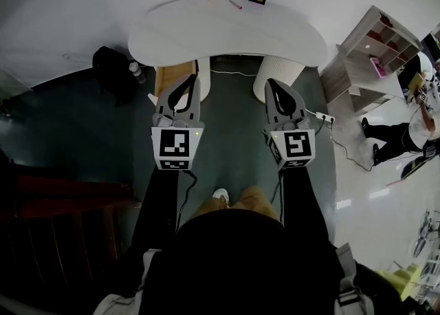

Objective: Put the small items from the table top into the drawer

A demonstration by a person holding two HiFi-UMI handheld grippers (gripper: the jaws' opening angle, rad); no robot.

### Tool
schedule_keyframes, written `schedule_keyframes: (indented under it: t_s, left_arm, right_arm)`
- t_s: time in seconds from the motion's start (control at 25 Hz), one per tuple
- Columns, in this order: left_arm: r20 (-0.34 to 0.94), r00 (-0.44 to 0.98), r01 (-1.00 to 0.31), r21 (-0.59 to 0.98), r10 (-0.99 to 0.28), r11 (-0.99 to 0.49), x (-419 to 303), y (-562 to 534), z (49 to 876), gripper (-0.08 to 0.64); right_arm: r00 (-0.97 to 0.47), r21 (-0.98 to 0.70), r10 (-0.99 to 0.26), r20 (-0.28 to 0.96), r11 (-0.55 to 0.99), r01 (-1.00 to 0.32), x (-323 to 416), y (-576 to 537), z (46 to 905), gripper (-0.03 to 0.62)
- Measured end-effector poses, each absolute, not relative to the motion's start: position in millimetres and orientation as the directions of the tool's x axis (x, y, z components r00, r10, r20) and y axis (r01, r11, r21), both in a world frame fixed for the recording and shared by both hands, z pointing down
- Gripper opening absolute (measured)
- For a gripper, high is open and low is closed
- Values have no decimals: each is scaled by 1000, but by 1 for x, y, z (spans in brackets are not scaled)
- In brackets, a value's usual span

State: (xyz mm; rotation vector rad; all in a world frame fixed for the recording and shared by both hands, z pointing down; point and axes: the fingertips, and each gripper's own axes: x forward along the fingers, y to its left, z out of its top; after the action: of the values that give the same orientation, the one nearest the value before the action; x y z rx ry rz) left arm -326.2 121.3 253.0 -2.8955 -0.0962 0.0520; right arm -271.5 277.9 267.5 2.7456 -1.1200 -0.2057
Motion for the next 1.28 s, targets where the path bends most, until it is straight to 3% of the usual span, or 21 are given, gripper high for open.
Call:
schedule_keyframes:
  t_s: [0.72,1.28]
  left_arm:
    - [-28,995,83,-253,93,-964,-272,113,253,15]
    - [11,998,58,-257,57,-965,-130,91,270,15]
  right_arm:
    - [703,178,-705,-99,-707,-684,-202,255,267,28]
    - [649,157,-756,-80,-653,-741,-51,212,287,28]
